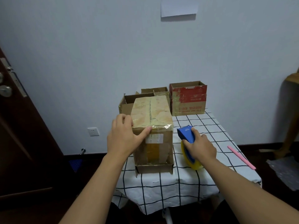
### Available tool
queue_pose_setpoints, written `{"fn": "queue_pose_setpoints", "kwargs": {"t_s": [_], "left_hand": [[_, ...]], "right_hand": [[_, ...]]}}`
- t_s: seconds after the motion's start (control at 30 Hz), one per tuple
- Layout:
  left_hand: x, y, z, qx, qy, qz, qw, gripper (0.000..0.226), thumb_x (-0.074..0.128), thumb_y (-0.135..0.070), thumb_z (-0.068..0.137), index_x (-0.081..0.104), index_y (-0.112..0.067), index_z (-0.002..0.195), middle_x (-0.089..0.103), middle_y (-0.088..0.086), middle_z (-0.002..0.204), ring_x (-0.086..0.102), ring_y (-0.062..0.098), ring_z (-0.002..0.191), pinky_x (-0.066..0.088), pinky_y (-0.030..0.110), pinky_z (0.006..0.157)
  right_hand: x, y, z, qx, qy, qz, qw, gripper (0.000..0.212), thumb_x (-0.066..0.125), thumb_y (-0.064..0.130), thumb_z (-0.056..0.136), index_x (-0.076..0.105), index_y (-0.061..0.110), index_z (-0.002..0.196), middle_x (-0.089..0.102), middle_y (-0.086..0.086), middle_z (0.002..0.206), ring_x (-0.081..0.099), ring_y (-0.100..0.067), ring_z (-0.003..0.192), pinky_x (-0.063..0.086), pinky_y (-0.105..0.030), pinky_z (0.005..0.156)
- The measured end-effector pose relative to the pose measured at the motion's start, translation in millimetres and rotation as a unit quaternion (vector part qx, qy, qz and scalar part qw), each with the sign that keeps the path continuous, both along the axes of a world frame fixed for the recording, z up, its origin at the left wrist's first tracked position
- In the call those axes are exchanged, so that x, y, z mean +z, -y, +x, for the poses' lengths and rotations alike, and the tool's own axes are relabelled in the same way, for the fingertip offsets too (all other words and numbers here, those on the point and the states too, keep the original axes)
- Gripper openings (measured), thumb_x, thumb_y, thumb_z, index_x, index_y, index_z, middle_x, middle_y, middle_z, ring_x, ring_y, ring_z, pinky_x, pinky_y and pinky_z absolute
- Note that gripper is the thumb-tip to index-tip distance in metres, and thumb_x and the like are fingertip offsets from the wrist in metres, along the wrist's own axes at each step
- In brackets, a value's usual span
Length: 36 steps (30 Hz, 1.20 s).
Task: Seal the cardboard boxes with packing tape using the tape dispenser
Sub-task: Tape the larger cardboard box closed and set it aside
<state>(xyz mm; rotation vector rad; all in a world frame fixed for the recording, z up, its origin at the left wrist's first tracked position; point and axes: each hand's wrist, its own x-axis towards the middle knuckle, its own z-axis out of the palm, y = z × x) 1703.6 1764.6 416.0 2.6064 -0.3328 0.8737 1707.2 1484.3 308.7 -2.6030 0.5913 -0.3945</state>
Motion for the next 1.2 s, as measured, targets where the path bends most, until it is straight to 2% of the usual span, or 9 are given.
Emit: {"fn": "queue_pose_setpoints", "kwargs": {"t_s": [0.07,0.13,0.3,0.47,0.63,0.77,0.87,0.97,1.2], "left_hand": [[8,8,-2,-0.04,0.048,0.013,0.998,0.06,0.045,-0.075,0.082,0.055,-0.023,0.108,0.05,-0.001,0.126,0.045,0.017,0.115,0.047,0.035,0.088],[15,20,-2,-0.118,0.054,0.025,0.991,0.055,0.045,-0.065,0.089,0.061,-0.022,0.119,0.054,-0.001,0.132,0.047,0.018,0.121,0.044,0.037,0.094],[5,36,-5,-0.186,0.039,0.086,0.978,0.031,0.054,-0.046,0.095,0.067,-0.02,0.107,0.065,-0.003,0.108,0.057,0.017,0.1,0.04,0.027,0.081],[7,45,-6,-0.153,0.021,0.08,0.985,0.044,0.044,-0.062,0.089,0.061,-0.024,0.099,0.054,-0.008,0.099,0.047,0.012,0.094,0.036,0.028,0.077],[12,53,-11,-0.141,0.009,0.089,0.986,0.029,0.053,-0.053,0.092,0.055,-0.024,0.097,0.047,-0.01,0.098,0.042,0.009,0.093,0.036,0.026,0.08],[19,62,-18,-0.207,-0.007,0.033,0.978,0.037,0.049,-0.033,0.089,0.059,-0.022,0.121,0.056,-0.003,0.122,0.041,0.004,0.107,0.042,0.029,0.091],[27,65,-20,-0.259,-0.073,0.114,0.956,0.042,0.048,-0.021,0.094,0.056,-0.037,0.131,0.044,-0.008,0.141,0.038,0.006,0.12,0.037,0.035,0.102],[36,63,-17,-0.263,-0.107,0.181,0.942,0.034,0.049,-0.027,0.096,0.059,-0.039,0.125,0.042,-0.01,0.143,0.039,0.012,0.124,0.038,0.037,0.101],[41,65,-16,-0.273,-0.102,0.193,0.937,0.027,0.051,-0.044,0.097,0.063,-0.036,0.119,0.047,-0.012,0.138,0.041,0.01,0.12,0.041,0.032,0.093]], "right_hand": [[0,0,0,-0.001,0.003,0.003,1.0,0.066,0.048,0.065,0.088,0.024,0.043,0.146,0.041,0.001,0.102,0.048,-0.024,0.082,0.043,-0.036,0.065],[1,-1,0,0.0,0.001,0.002,1.0,0.066,0.048,0.065,0.089,0.023,0.042,0.146,0.041,0.001,0.102,0.049,-0.024,0.083,0.044,-0.036,0.066],[1,-1,-1,0.001,0.003,0.0,1.0,0.068,0.048,0.066,0.088,0.023,0.041,0.147,0.042,0.0,0.102,0.048,-0.023,0.083,0.044,-0.035,0.065],[1,0,-1,0.004,0.007,-0.003,1.0,0.068,0.048,0.064,0.088,0.023,0.041,0.147,0.041,0.0,0.101,0.047,-0.024,0.082,0.041,-0.034,0.064],[-1,1,-1,0.005,0.011,-0.001,1.0,0.068,0.048,0.065,0.087,0.022,0.041,0.146,0.039,0.0,0.1,0.045,-0.023,0.081,0.039,-0.034,0.063],[-3,2,0,0.006,0.015,-0.001,1.0,0.068,0.047,0.065,0.087,0.023,0.041,0.145,0.038,0.0,0.1,0.044,-0.024,0.081,0.039,-0.034,0.064],[-3,2,0,0.004,0.016,-0.001,1.0,0.068,0.047,0.065,0.087,0.023,0.041,0.146,0.038,0.0,0.099,0.044,-0.024,0.08,0.039,-0.035,0.063],[-3,2,-1,0.002,0.015,-0.001,1.0,0.067,0.047,0.065,0.087,0.023,0.041,0.145,0.039,0.0,0.099,0.045,-0.024,0.08,0.039,-0.034,0.063],[-3,2,0,0.001,0.013,-0.003,1.0,0.067,0.047,0.064,0.087,0.023,0.042,0.146,0.04,0.0,0.099,0.045,-0.024,0.08,0.038,-0.034,0.064]]}}
